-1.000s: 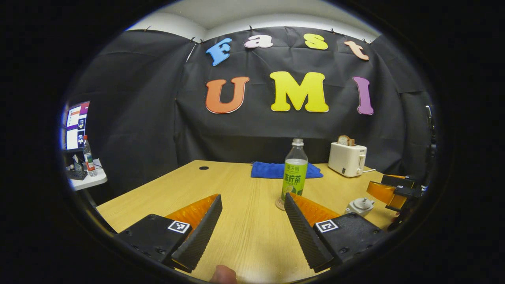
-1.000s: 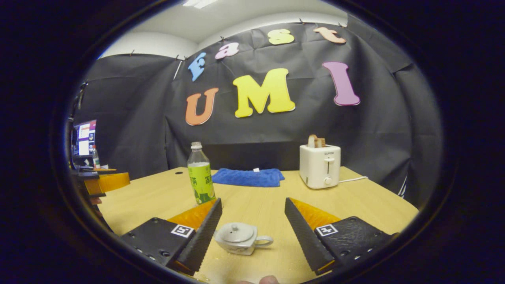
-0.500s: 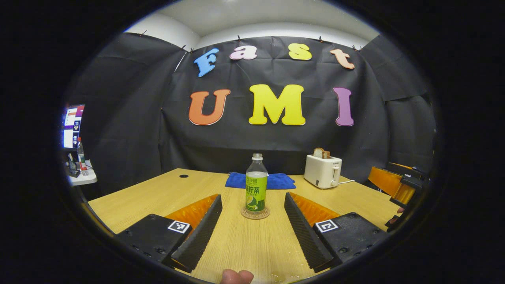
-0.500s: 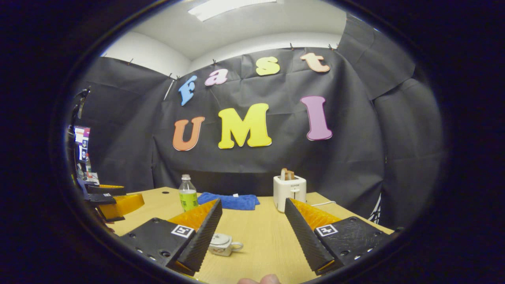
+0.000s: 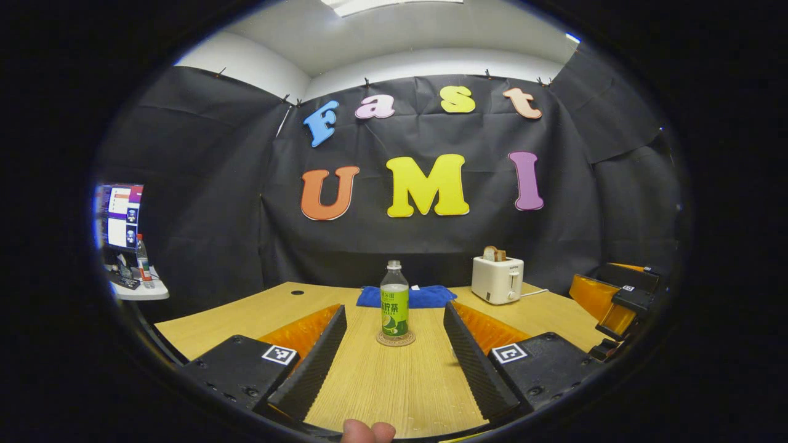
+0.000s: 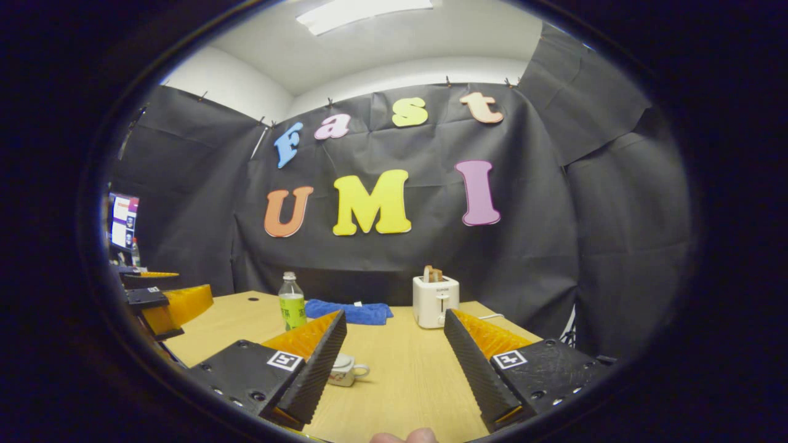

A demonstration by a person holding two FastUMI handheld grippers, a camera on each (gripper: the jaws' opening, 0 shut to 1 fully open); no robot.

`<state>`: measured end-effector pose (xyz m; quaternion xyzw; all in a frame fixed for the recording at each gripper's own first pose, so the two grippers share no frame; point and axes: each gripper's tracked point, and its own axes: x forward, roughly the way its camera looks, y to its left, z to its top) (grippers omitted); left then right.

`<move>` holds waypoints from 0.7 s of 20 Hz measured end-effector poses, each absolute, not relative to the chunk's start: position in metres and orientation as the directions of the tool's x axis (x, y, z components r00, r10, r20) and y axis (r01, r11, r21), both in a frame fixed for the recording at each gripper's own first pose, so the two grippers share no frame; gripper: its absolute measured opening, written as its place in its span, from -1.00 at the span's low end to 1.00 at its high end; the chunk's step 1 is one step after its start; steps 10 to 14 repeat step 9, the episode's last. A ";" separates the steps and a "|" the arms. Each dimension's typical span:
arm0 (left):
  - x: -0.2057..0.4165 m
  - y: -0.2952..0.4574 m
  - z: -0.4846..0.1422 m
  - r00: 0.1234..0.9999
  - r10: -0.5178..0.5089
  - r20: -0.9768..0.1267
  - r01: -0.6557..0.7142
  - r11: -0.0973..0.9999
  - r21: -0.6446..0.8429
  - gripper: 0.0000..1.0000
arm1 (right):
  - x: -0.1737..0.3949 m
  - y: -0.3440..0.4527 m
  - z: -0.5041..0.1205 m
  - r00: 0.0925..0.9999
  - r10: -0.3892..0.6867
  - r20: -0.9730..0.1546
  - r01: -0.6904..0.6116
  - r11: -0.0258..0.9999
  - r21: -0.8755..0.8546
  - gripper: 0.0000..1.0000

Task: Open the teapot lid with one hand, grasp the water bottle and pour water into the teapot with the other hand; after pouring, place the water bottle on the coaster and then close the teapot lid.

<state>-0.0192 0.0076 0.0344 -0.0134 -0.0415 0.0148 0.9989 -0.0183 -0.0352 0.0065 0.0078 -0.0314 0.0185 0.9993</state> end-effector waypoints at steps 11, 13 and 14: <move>-0.026 0.014 0.040 0.995 0.051 0.089 -0.050 0.999 -0.019 0.97 | -0.026 -0.024 0.019 0.997 0.036 0.070 -0.036 0.999 -0.001 0.91; -0.026 0.014 0.040 0.995 0.051 0.089 -0.050 0.999 -0.019 0.97 | -0.026 -0.024 0.019 0.997 0.036 0.070 -0.036 0.999 -0.001 0.91; -0.026 0.014 0.040 0.995 0.051 0.089 -0.050 0.999 -0.019 0.97 | -0.026 -0.024 0.019 0.997 0.036 0.070 -0.036 0.999 -0.001 0.91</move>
